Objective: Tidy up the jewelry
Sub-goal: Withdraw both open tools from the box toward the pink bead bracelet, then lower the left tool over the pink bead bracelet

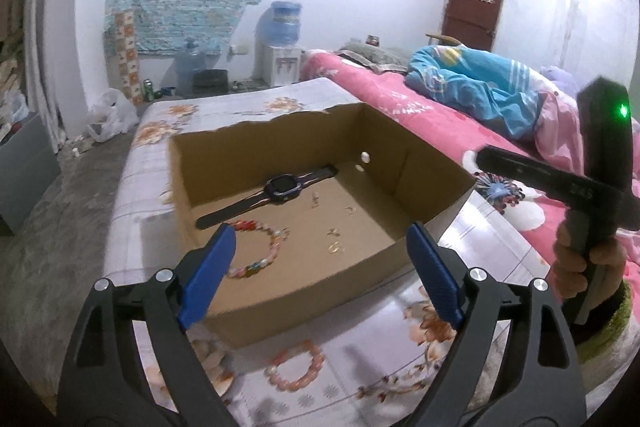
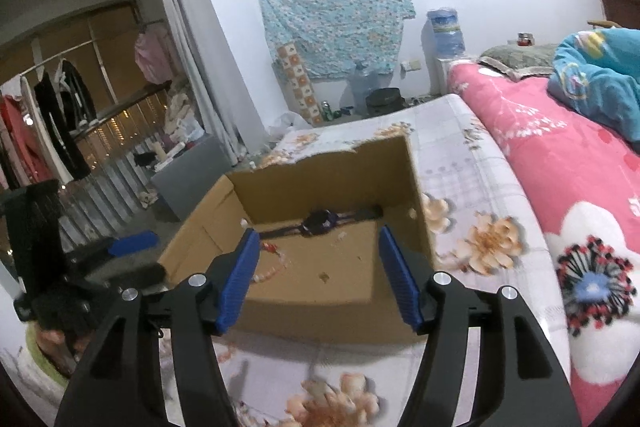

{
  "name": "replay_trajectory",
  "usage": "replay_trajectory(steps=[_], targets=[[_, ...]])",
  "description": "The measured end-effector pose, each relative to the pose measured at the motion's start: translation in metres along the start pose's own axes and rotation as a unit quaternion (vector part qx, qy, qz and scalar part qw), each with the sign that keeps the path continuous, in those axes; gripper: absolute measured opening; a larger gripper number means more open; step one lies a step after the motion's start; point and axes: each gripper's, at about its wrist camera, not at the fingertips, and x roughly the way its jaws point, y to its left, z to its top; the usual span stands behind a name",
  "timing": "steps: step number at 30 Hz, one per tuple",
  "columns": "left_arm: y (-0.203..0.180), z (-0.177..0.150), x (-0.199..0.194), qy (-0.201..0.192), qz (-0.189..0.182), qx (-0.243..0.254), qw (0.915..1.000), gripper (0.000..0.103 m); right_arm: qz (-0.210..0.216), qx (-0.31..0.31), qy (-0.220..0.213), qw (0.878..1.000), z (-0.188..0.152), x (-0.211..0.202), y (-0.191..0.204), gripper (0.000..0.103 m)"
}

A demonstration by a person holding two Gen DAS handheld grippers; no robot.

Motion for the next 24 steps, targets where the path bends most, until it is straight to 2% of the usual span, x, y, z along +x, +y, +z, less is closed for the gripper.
replay_trajectory(steps=[6,11,17,20,23,24], targets=[[0.025,-0.022,-0.018,0.012,0.032,-0.019,0.9992,0.084,-0.032,0.001,0.030,0.999,-0.027,-0.013,-0.013,0.061],[0.043,-0.045,-0.018,0.037,0.045,-0.040,0.9975,0.084,-0.055,0.005,0.091,0.994,-0.061,-0.002,-0.017,0.061],[0.044,-0.071,0.002,0.099,0.071,-0.044,0.9916,0.084,-0.079,0.012,0.158,0.984,-0.102,0.018,-0.017,0.061],[0.034,-0.085,0.017,0.144,0.082,-0.045,0.9852,0.084,-0.109,-0.016,0.178,0.978,-0.117,0.025,-0.008,0.061],[0.022,-0.094,0.027,0.165,0.094,-0.029,0.9815,0.084,-0.118,-0.034,0.189,0.974,-0.122,0.031,-0.003,0.061],[0.017,-0.097,0.031,0.172,0.098,-0.022,0.9800,0.084,-0.118,-0.036,0.190,0.974,-0.123,0.032,-0.001,0.065]])
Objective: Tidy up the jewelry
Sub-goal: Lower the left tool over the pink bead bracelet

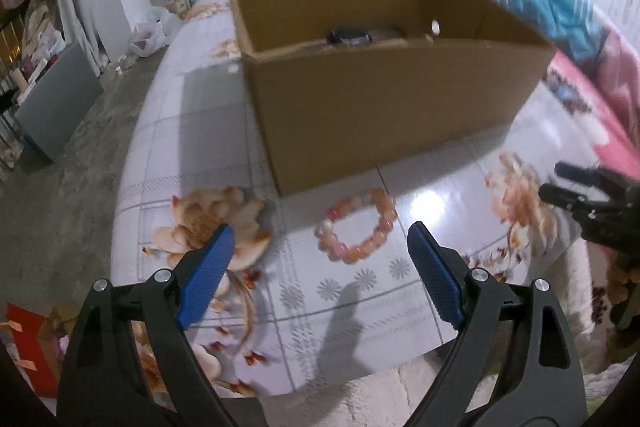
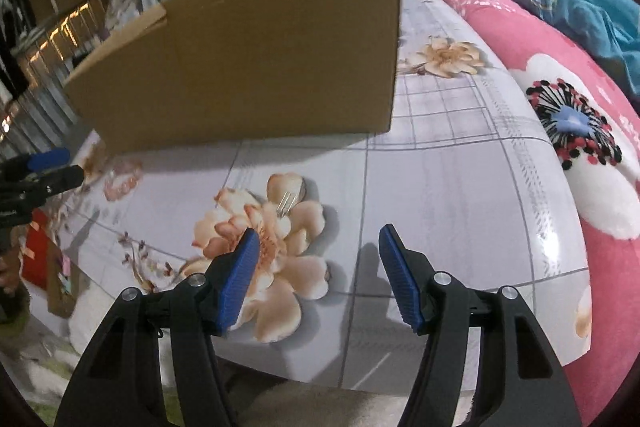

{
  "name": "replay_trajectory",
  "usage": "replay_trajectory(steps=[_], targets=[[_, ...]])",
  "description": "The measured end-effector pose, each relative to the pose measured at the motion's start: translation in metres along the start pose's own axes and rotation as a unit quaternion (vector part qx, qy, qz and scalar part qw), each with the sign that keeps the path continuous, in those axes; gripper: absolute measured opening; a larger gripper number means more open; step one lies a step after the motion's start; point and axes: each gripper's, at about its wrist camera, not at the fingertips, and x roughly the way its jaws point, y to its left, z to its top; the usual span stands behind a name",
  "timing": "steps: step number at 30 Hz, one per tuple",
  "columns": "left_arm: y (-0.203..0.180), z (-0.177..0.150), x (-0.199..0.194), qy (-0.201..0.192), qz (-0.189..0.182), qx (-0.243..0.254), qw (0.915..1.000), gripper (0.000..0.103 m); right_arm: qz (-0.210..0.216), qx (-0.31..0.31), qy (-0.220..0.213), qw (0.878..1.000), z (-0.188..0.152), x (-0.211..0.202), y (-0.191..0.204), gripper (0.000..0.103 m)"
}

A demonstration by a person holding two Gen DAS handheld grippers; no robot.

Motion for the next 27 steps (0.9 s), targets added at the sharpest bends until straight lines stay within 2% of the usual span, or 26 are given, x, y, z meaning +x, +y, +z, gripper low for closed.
replay_trajectory(steps=[17,27], targets=[[-0.027,-0.002,0.019,0.045,0.068,0.013,0.9966,0.084,-0.003,-0.030,0.003,1.000,0.000,0.006,0.015,0.067],[-0.035,-0.002,0.021,0.051,0.077,0.020,0.9955,0.084,-0.002,-0.039,0.004,0.999,0.003,0.010,0.018,0.067]])
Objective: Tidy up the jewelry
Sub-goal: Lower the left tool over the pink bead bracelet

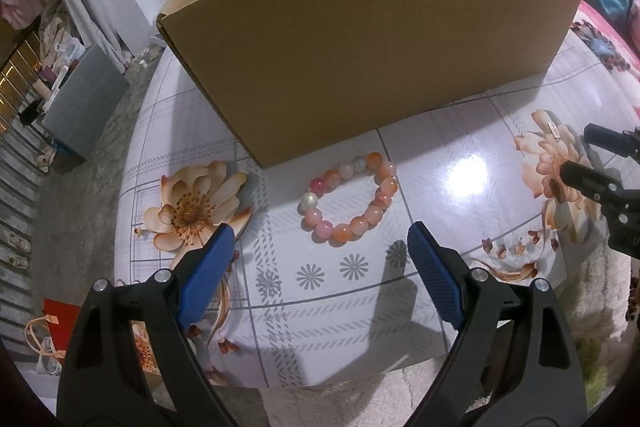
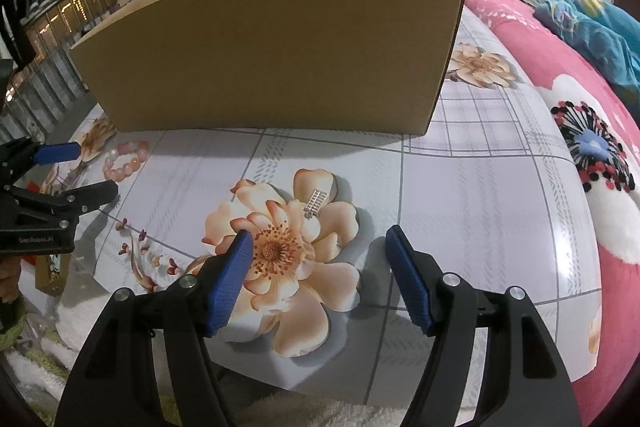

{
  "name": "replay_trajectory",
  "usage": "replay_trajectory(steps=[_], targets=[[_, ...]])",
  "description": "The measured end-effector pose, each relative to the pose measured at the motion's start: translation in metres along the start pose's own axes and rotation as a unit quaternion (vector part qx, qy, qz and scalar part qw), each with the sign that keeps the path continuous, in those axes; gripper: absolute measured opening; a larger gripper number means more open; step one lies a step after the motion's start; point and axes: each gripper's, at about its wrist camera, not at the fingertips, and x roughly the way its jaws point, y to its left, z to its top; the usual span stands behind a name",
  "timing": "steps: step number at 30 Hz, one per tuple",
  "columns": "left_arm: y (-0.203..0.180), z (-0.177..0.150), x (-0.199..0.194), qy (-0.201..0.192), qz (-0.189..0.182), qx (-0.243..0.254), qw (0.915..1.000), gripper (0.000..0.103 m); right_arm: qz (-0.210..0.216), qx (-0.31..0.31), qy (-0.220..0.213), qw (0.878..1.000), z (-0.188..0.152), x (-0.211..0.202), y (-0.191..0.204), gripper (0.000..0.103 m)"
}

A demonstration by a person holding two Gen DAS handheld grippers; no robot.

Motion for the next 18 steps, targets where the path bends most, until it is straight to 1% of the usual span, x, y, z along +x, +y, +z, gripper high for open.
replay_trajectory(steps=[18], targets=[[-0.0010,0.0052,0.0008,0.000,0.012,0.005,0.9999,0.084,0.003,0.001,-0.002,1.000,0.0002,-0.0002,-0.0009,0.067]])
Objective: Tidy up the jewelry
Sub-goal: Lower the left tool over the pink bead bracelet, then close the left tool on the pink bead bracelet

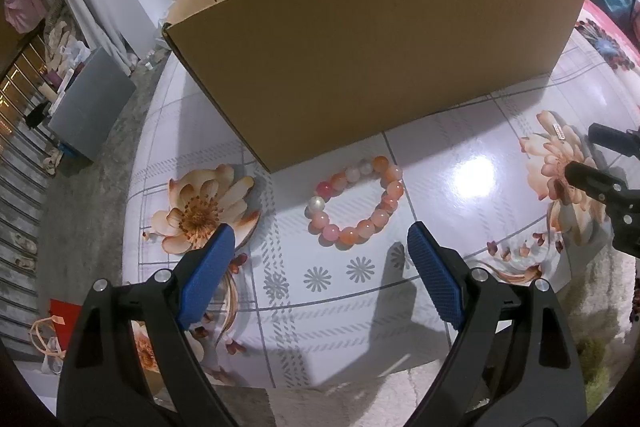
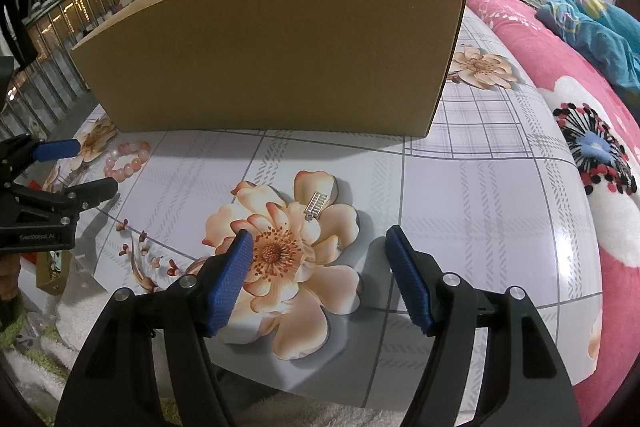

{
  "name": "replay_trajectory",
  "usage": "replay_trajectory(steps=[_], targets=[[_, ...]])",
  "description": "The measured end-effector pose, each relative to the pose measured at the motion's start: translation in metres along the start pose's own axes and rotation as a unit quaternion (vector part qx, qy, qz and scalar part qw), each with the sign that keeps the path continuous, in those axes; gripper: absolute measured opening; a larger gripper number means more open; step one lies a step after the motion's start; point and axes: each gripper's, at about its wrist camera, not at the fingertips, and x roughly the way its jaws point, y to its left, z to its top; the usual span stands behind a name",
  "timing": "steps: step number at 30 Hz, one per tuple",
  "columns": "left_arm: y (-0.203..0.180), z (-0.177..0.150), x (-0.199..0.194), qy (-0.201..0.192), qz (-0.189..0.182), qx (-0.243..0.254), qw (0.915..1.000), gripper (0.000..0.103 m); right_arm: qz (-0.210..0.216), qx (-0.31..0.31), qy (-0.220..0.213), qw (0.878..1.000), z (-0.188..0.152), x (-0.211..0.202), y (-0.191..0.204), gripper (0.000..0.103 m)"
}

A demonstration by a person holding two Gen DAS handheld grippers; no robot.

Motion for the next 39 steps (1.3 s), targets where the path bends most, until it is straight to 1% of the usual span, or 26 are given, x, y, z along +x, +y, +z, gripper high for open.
replay_trajectory(steps=[3,5,8,9,11,12,13,15,16,17,19,20,23,24,28,30,31,33,36,39], targets=[[-0.001,0.001,0.000,-0.002,0.003,0.004,1.0000,0.084,0.002,0.000,-0.001,1.000,0.001,0.000,0.000,0.067],[-0.001,0.001,-0.003,-0.012,-0.001,0.009,0.9999,0.084,0.006,0.002,-0.002,1.000,0.001,0.000,-0.001,0.067],[-0.003,0.000,-0.017,-0.055,-0.032,0.025,0.9976,0.084,0.011,0.006,-0.006,1.000,0.002,-0.002,-0.005,0.067],[-0.005,0.000,-0.022,-0.073,-0.044,0.034,0.9958,0.084,0.011,0.008,-0.007,1.000,0.002,-0.002,-0.006,0.067],[-0.008,-0.002,-0.029,-0.095,-0.067,0.049,0.9920,0.084,0.013,0.011,-0.008,1.000,0.003,-0.003,-0.007,0.067],[-0.010,-0.003,-0.031,-0.103,-0.081,0.060,0.9896,0.083,0.014,0.013,-0.010,1.000,0.003,-0.003,-0.008,0.067],[-0.013,-0.003,-0.031,-0.106,-0.090,0.069,0.9879,0.077,0.015,0.014,-0.011,1.000,0.003,-0.003,-0.009,0.067],[-0.019,-0.003,-0.029,-0.107,-0.099,0.086,0.9856,0.070,0.019,0.017,-0.014,1.000,0.003,-0.004,-0.010,0.067],[-0.021,-0.003,-0.027,-0.106,-0.100,0.091,0.9851,0.065,0.021,0.018,-0.014,1.000,0.003,-0.004,-0.011,0.067],[-0.023,-0.002,-0.025,-0.105,-0.101,0.097,0.9846,0.063,0.025,0.019,-0.016,0.999,0.003,-0.004,-0.012,0.067],[-0.025,-0.001,-0.021,-0.100,-0.098,0.104,0.9846,0.053,0.029,0.018,-0.017,0.999,0.003,-0.004,-0.013,0.067],[-0.025,0.000,-0.018,-0.097,-0.097,0.107,0.9848,0.051,0.030,0.017,-0.019,0.999,0.003,-0.005,-0.014,0.067],[-0.021,0.003,-0.008,-0.082,-0.092,0.103,0.9870,0.041,0.039,0.011,-0.024,0.999,0.004,-0.006,-0.016,0.067],[-0.019,0.004,-0.007,-0.077,-0.092,0.101,0.9876,0.036,0.043,0.010,-0.026,0.999,0.003,-0.007,-0.015,0.067],[-0.014,0.006,0.006,-0.058,-0.093,0.090,0.9899,0.028,0.062,-0.004,-0.030,0.998,0.007,-0.007,-0.016,0.066],[-0.011,0.006,0.009,-0.053,-0.097,0.084,0.9903,0.027,0.065,-0.011,-0.028,0.997,0.009,-0.005,-0.015,0.057],[-0.009,0.006,0.009,-0.053,-0.099,0.081,0.9903,0.027,0.070,-0.015,-0.026,0.997,0.010,-0.004,-0.014,0.056],[-0.007,0.006,0.010,-0.051,-0.105,0.081,0.9899,0.025,0.082,-0.023,-0.020,0.996,0.012,0.000,-0.013,0.050],[-0.006,0.005,0.010,-0.048,-0.117,0.082,0.9886,0.017,0.086,-0.045,-0.017,0.995,0.015,0.002,-0.012,0.044],[-0.007,0.004,0.009,-0.049,-0.121,0.092,0.9871,0.011,0.096,-0.071,-0.013,0.993,0.018,0.004,-0.010,0.042]])
